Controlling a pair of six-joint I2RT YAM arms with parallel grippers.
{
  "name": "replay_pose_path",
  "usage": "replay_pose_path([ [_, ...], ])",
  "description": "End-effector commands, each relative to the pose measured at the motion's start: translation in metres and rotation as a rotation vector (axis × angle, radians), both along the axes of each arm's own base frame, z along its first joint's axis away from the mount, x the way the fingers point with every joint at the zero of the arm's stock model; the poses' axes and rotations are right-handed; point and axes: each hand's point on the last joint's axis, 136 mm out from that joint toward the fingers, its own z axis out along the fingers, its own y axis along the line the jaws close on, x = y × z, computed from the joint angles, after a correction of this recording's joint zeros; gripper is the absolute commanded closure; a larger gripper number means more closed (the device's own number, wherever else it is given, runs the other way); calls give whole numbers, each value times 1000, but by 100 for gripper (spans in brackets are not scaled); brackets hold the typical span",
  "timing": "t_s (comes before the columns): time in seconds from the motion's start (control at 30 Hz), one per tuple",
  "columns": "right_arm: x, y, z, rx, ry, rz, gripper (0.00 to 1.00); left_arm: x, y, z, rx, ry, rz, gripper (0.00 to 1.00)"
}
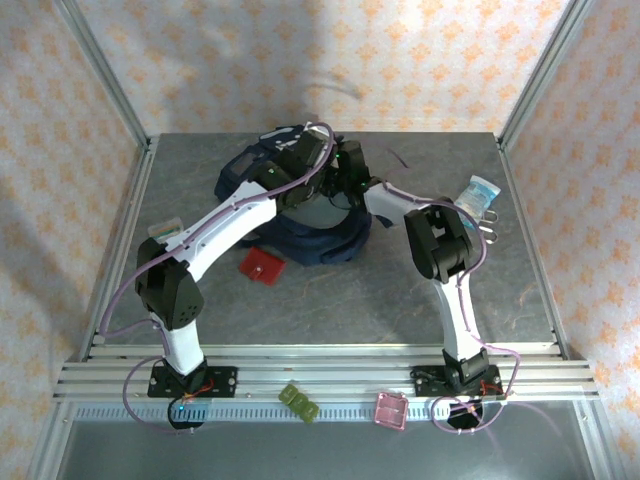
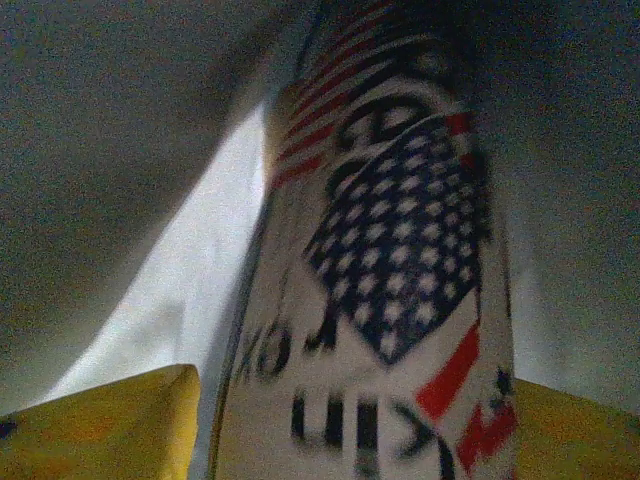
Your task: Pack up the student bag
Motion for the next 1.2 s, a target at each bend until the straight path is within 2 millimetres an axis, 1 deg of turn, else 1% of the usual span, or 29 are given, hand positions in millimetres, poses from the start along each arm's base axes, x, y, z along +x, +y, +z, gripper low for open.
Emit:
replay_pose_path([
  [0.0, -17, -26, -8, -107, 65, -56, 33, 2, 18, 57, -96, -162, 78, 100],
  [0.1, -37, -44, -6, -149, 58, -79, 33, 3, 21, 56, -100, -158, 82, 100],
  [0.17, -46, -52, -2, -162, 44, -89, 33, 4, 21, 54, -103, -153, 79, 100],
  [0.2, -48, -55, -1, -162, 38, -94, 33, 4, 21, 53, -104, -151, 81, 100],
  [0.27, -49, -54, -1, -153, 26, -87, 37, 4, 20, 51, -109, -148, 77, 100],
  [0.4, -37, -42, -16, -135, 60, -76, 52, 3, 20, 49, -118, -144, 81, 100],
  [0.43, -33, -39, -20, -131, 65, -78, 57, 3, 20, 49, -122, -144, 81, 100],
  [0.47, -27, -36, -23, -125, 70, -79, 65, 2, 20, 49, -126, -143, 81, 100],
  [0.5, -22, -32, -27, -117, 81, -83, 69, 2, 20, 50, -130, -144, 79, 100],
  [0.53, -16, -28, -27, -104, 81, -79, 70, 2, 19, 50, -132, -142, 79, 100],
  [0.63, 2, -7, -16, -37, 28, -32, 70, 2, 20, 47, -147, -134, 87, 100],
  [0.67, 5, 0, -9, -19, 0, -2, 71, 2, 19, 44, -153, -127, 88, 100],
  [0.7, 6, 3, -4, -14, -17, 13, 70, 3, 19, 42, -162, -123, 93, 100],
  [0.73, 3, 3, 4, -7, -41, 31, 69, 3, 19, 39, -166, -117, 100, 100],
  [0.77, -4, 2, 11, -11, -64, 50, 67, 4, 21, 36, -171, -113, 116, 100],
  [0.83, -22, -9, 17, -55, -86, 60, 59, 6, 26, 29, -186, -105, 159, 100],
  [0.9, -46, -29, 21, -129, -110, 56, 51, 11, 39, 22, -187, -99, 224, 100],
  [0.97, -67, -48, 22, -185, -123, 46, 47, 17, 57, 17, -167, -104, 297, 100],
  [1.03, -87, -62, 20, -226, -120, 50, 46, 22, 76, 12, -162, -110, 364, 100],
  [1.1, -104, -75, 17, -265, -114, 51, 46, 25, 99, 9, -169, -116, 436, 100],
  [1.17, -116, -86, 17, -289, -117, 38, 46, 24, 118, 9, -161, -136, 495, 100],
])
